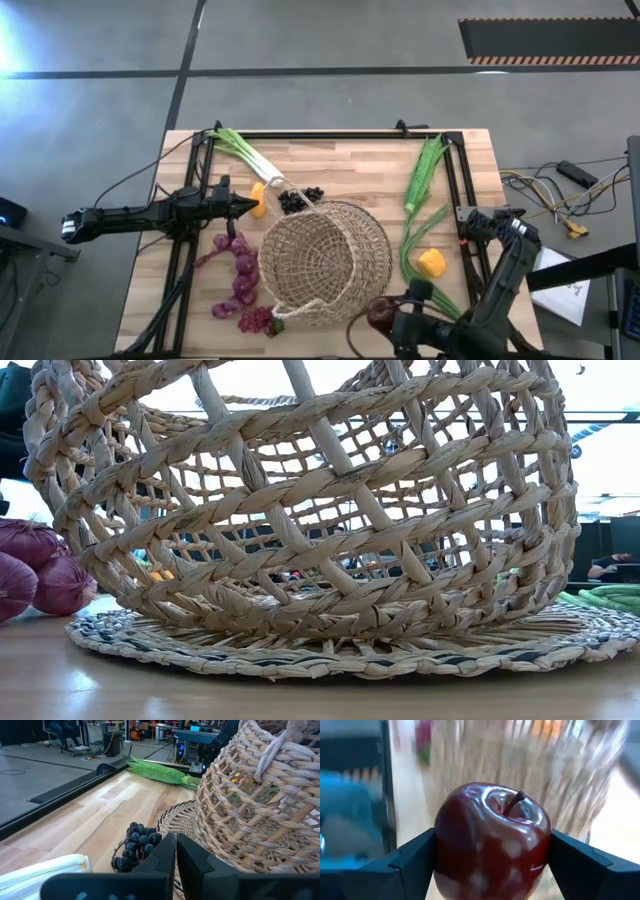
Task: Build produce basket
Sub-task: Put the apple into the basket
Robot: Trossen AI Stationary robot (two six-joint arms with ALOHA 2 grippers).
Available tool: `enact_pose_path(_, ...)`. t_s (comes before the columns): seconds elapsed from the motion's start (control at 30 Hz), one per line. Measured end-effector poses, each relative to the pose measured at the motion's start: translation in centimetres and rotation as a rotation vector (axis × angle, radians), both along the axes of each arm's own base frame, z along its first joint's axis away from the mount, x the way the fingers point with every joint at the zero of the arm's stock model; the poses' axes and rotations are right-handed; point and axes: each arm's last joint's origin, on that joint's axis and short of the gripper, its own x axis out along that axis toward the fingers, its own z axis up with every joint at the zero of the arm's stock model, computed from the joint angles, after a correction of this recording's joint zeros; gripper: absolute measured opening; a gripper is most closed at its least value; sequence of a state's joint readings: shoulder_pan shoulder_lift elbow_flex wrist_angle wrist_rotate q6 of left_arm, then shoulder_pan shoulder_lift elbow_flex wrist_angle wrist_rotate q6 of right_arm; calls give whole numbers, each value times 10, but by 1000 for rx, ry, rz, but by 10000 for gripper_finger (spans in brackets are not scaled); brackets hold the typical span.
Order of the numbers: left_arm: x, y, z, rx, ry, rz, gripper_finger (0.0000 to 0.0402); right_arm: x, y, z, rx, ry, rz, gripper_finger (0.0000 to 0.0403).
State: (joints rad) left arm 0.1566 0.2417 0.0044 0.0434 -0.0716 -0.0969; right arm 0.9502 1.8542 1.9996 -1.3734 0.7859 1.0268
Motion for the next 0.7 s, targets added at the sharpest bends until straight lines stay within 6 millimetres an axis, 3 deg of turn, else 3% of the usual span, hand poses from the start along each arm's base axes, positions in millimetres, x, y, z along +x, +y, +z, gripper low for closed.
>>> enact_pose_path(0.13,0,0,0,0,0,0,0,19,-9,36,-83,-179,19,314)
enact_pose_path(0.23,0,0,0,0,0,1,0,45,-23,52,-126,-223,44,315)
enact_pose_path(0.37,0,0,0,0,0,0,0,88,-50,57,-168,-225,108,316)
enact_pose_path(0.5,0,0,0,0,0,0,0,125,-89,56,-179,-210,112,316)
enact_pose_path(0.7,0,0,0,0,0,0,0,159,-141,52,-84,-179,119,315)
